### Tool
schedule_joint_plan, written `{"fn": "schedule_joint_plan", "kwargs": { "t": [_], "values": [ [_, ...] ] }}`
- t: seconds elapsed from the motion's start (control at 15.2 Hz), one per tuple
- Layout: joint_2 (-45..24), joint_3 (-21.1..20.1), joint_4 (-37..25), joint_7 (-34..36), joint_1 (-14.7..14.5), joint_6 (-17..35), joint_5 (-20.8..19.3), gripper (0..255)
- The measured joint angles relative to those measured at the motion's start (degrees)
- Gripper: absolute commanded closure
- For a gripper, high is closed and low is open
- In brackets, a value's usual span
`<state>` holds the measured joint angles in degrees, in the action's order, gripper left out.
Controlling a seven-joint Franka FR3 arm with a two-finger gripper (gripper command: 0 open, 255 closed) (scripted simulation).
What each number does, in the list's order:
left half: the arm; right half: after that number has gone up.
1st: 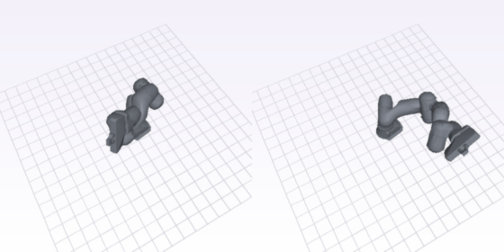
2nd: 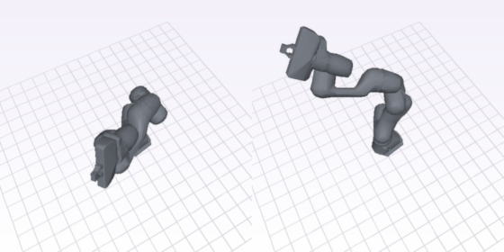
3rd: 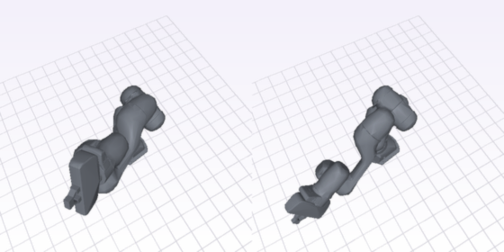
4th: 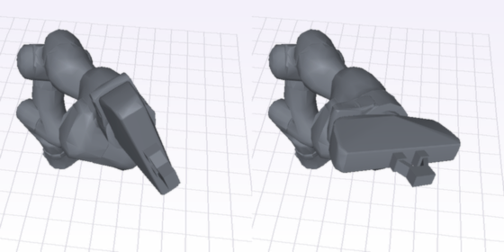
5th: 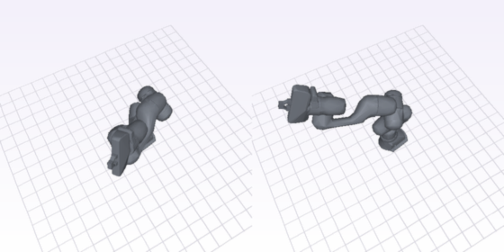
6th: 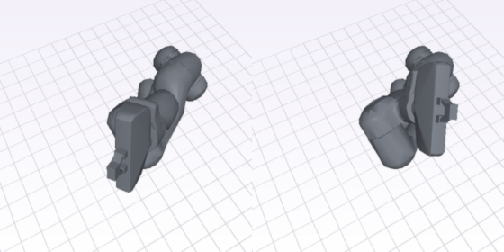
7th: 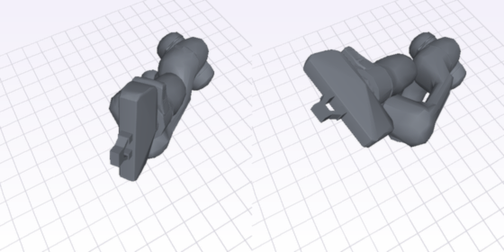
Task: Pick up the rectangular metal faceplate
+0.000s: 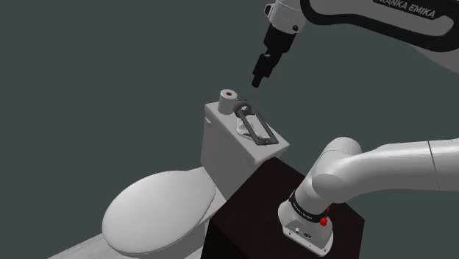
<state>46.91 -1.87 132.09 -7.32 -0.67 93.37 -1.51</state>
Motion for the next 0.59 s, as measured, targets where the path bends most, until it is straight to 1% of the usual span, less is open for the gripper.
{"fn": "schedule_joint_plan", "kwargs": {
  "t": [0.07, 0.2, 0.59],
  "values": [
    [0.00, 0.00, 0.00, 0.00, 0.00, 0.00, 0.00, 0],
    [-0.51, 0.87, 1.49, 0.19, 0.73, 1.88, -0.26, 0],
    [-5.12, 4.00, 6.99, 2.08, 3.91, 11.47, -0.83, 0]
  ]
}}
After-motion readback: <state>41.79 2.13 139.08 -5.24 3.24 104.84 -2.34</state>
